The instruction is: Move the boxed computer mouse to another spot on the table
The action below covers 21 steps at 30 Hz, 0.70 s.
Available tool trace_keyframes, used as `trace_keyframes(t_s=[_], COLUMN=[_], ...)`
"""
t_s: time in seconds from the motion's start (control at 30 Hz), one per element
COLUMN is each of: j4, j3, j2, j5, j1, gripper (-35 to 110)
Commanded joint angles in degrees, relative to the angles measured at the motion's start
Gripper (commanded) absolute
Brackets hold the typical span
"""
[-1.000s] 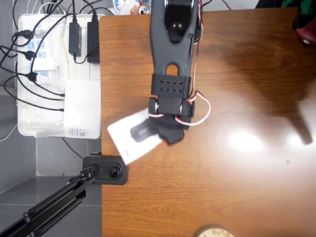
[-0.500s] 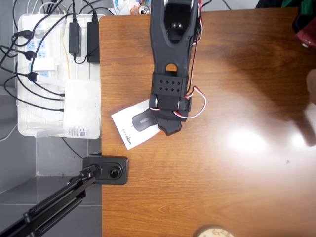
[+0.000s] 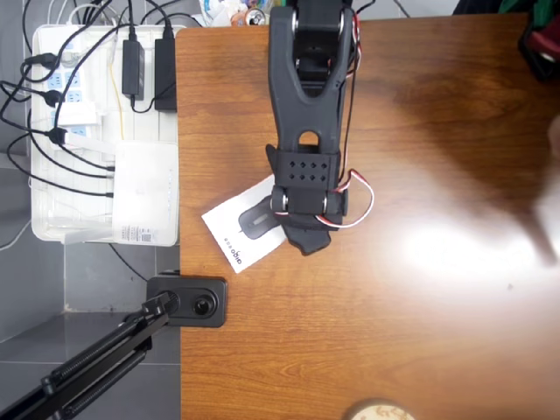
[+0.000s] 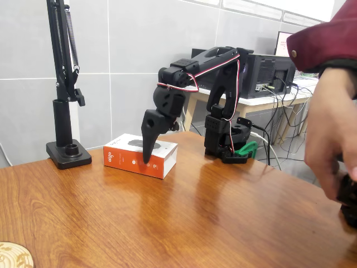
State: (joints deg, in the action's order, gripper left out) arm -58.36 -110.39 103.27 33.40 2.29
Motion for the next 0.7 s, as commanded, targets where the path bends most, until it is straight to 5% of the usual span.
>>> trace_keyframes(t_s=[0.0,0.07,0.17,0.23,0.37,0.4,0.53,0.67], j4=[-2.99,-4.13,0.79,9.58,64.42,71.19,76.29,94.39], j3=[5.36,7.21,10.55,11.95,-3.34,-3.69,-2.46,-15.21], j2=[7.12,12.66,17.05,19.95,27.60,27.51,33.66,44.30], j5=[-0.79,-1.67,4.04,9.40,7.65,6.15,-7.21,-16.44], j1=[0.09,0.97,0.53,-0.62,-4.92,-5.27,-4.04,-4.31], gripper=[60,23,0,0,0,0,0,0])
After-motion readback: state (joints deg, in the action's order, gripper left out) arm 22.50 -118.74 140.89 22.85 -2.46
